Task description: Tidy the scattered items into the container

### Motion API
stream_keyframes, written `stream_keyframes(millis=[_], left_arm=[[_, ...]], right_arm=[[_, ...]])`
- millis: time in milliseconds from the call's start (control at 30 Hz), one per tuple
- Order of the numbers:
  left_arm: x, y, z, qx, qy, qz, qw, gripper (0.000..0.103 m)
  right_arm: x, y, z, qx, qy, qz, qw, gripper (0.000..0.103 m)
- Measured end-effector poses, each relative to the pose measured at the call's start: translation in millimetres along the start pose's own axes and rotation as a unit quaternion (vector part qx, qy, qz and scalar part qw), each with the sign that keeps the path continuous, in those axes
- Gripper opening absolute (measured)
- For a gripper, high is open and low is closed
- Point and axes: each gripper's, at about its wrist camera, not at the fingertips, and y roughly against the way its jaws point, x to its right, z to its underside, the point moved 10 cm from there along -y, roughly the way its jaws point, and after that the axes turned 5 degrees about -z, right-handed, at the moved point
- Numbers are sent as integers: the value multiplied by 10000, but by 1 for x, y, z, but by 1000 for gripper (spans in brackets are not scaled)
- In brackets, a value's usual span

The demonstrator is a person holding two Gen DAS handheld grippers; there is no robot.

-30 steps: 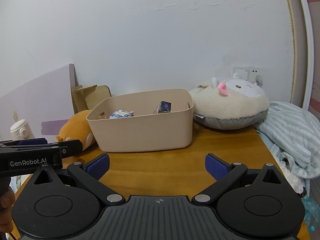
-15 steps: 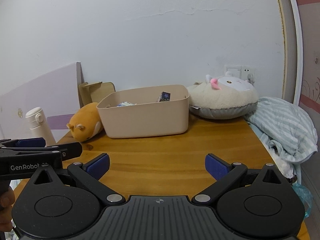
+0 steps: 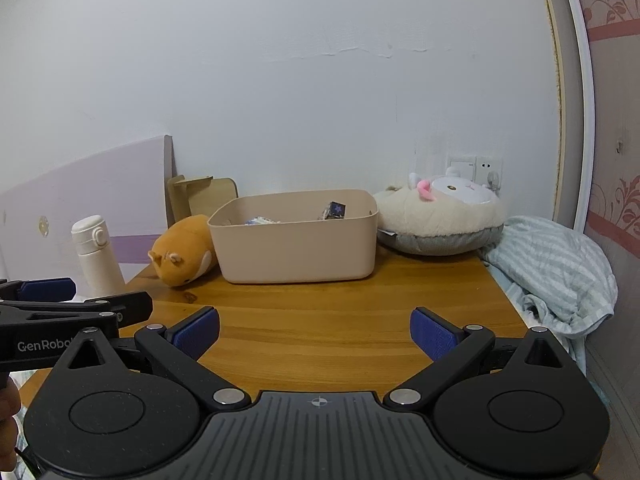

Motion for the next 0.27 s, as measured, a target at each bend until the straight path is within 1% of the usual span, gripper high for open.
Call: stream_keyframes(millis=[267], left_arm=[[-7,3,5,-79,73,-44,9999,91]], right_arm=[[-5,2,6,-79,-18,-35,10000,103]])
